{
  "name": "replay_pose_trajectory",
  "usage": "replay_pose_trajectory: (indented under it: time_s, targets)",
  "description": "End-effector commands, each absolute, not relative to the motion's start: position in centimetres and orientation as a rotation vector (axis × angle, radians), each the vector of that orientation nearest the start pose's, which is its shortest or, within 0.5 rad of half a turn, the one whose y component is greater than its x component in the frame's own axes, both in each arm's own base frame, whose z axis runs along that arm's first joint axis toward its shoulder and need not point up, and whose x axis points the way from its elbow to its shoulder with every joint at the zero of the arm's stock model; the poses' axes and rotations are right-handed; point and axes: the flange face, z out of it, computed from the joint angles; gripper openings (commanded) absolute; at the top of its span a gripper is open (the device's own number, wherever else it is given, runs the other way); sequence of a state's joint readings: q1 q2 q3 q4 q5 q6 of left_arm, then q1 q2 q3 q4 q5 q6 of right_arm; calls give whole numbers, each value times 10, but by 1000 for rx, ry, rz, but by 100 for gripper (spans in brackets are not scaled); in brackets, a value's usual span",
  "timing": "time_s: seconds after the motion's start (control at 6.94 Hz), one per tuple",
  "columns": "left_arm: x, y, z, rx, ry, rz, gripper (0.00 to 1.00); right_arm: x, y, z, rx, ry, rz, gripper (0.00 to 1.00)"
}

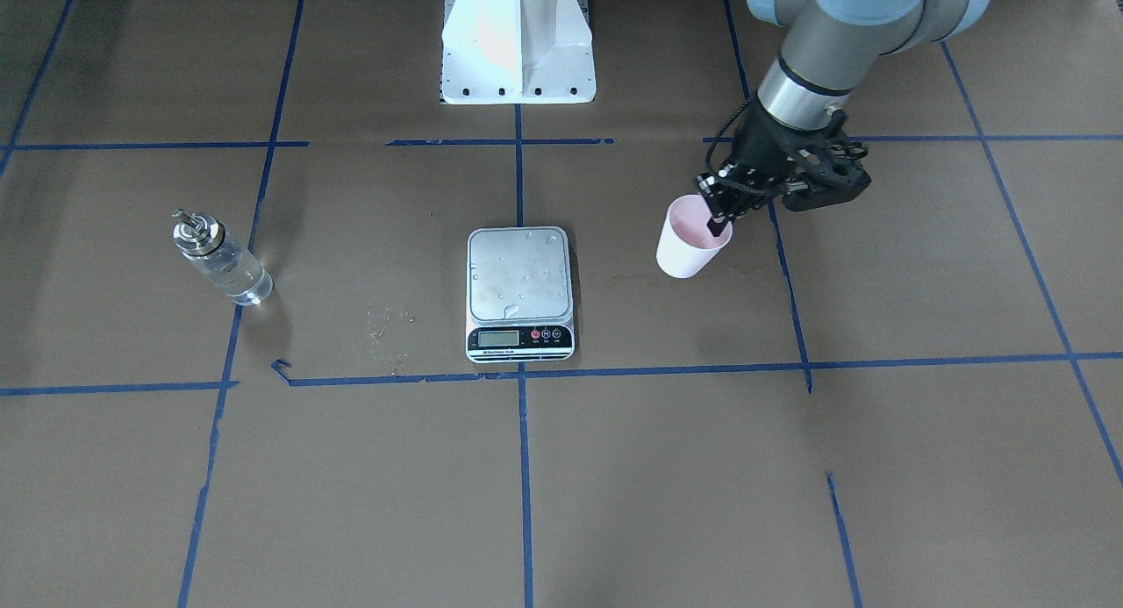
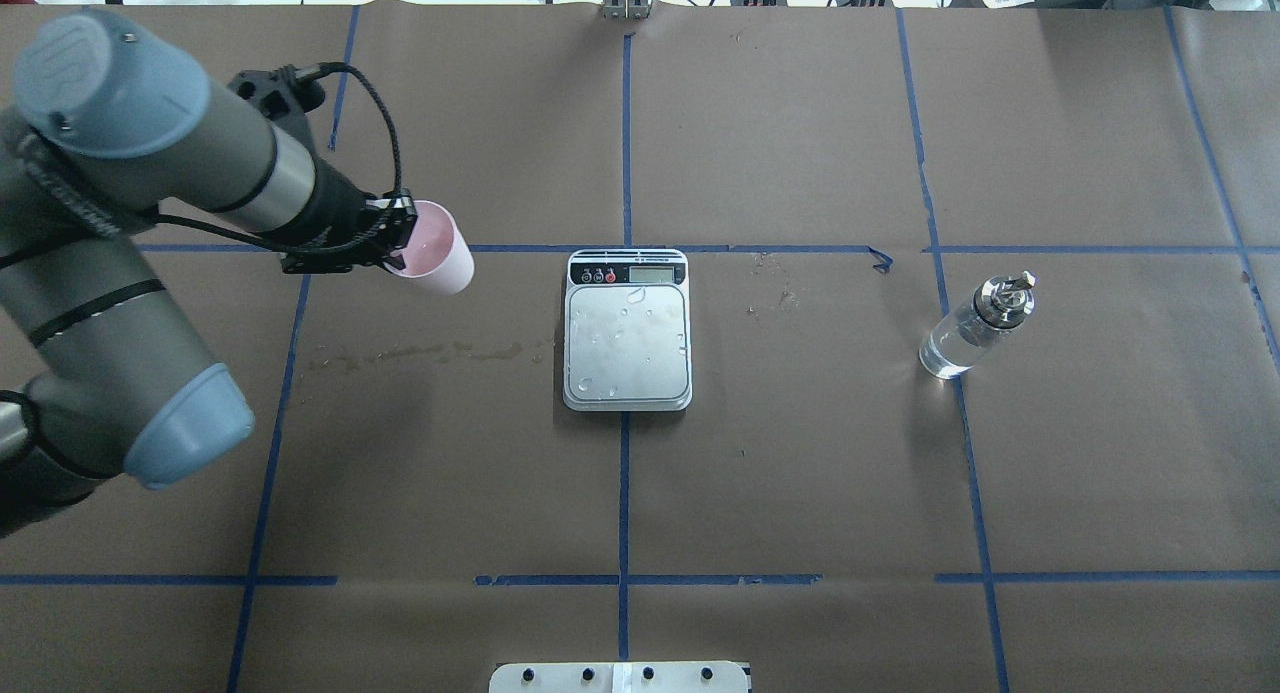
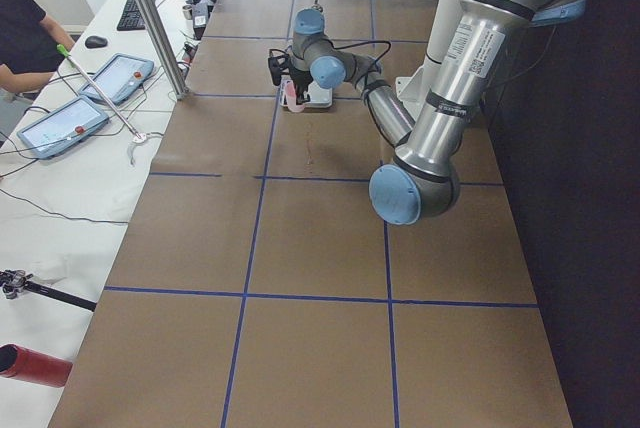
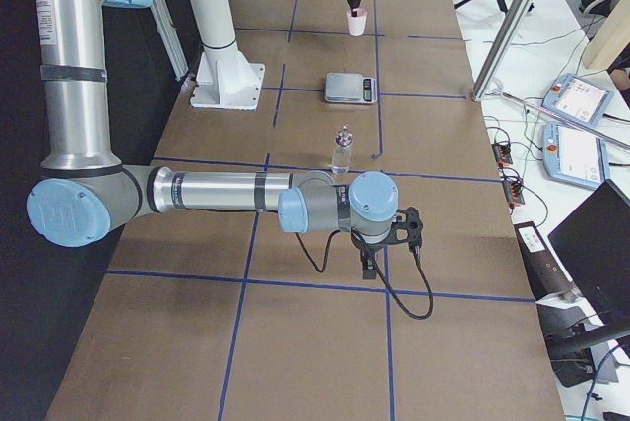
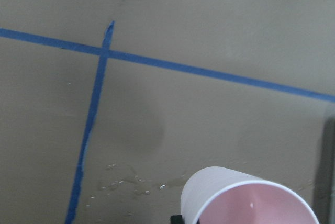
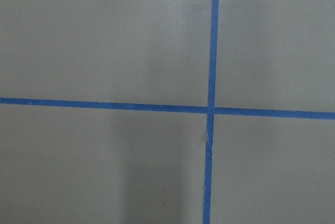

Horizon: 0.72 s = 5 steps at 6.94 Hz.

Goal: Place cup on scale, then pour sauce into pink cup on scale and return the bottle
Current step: 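Lift the pink cup with the left gripper and set it on the scale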

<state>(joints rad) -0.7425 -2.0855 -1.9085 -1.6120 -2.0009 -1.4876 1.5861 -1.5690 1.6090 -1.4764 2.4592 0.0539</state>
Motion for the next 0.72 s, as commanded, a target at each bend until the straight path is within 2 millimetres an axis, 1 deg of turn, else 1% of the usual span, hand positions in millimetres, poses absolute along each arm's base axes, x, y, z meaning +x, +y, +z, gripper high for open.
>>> replay_pose_trajectory:
  time_s: [0.0, 0.14, 0.29, 0.43, 0.58]
  targets:
    - [478, -456, 156, -76, 968, -511, 0, 64, -496, 624, 100, -888, 21, 100]
    - [501, -454, 143, -93, 966, -525, 0, 64, -500, 620, 87, -889, 60, 100]
    - [524, -447, 139, -90, 952, -528, 0, 63, -502, 616, 95, -892, 55, 100]
    - [536, -446, 144, -90, 933, -526, 0, 63, -501, 617, 93, -892, 55, 100]
    - [544, -449, 147, -93, 919, -526, 0, 63, -501, 619, 85, -897, 62, 100]
